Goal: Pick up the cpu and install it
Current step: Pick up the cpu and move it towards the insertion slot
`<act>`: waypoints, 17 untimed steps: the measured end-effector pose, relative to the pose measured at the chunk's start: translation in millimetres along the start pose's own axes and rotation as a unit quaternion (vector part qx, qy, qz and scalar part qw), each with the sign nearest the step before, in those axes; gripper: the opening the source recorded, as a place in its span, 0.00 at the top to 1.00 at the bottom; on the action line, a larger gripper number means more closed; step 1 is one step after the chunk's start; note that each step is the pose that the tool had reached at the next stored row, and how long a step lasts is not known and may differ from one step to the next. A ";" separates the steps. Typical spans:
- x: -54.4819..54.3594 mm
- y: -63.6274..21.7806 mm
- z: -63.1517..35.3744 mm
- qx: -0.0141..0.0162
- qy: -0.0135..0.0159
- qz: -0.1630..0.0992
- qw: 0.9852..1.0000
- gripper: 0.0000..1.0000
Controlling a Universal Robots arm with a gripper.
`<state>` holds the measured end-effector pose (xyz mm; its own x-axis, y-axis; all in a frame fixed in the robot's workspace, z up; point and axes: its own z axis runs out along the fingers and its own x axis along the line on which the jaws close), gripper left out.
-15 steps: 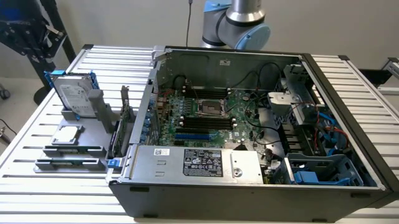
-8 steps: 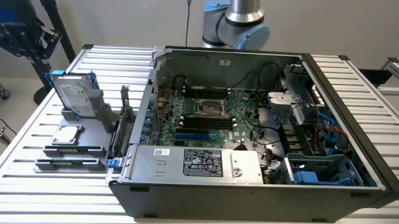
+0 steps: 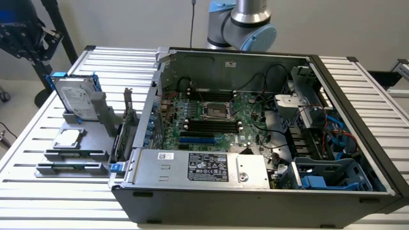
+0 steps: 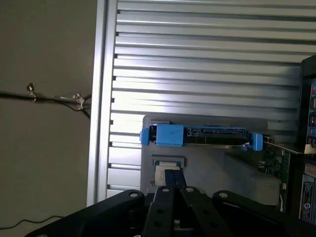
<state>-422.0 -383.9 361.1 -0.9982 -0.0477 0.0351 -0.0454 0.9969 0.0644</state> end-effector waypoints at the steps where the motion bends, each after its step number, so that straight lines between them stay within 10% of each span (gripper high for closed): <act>1: 0.0 0.0 0.0 0.000 0.000 0.000 1.000 0.89; 7: 0.0 0.0 0.0 0.000 0.000 0.000 1.000 0.88; 17: 0.0 -0.1 0.6 0.000 0.000 0.000 1.000 0.47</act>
<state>-422.0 -383.9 360.4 -0.9982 -0.0478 0.0352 -0.0454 0.9969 0.0643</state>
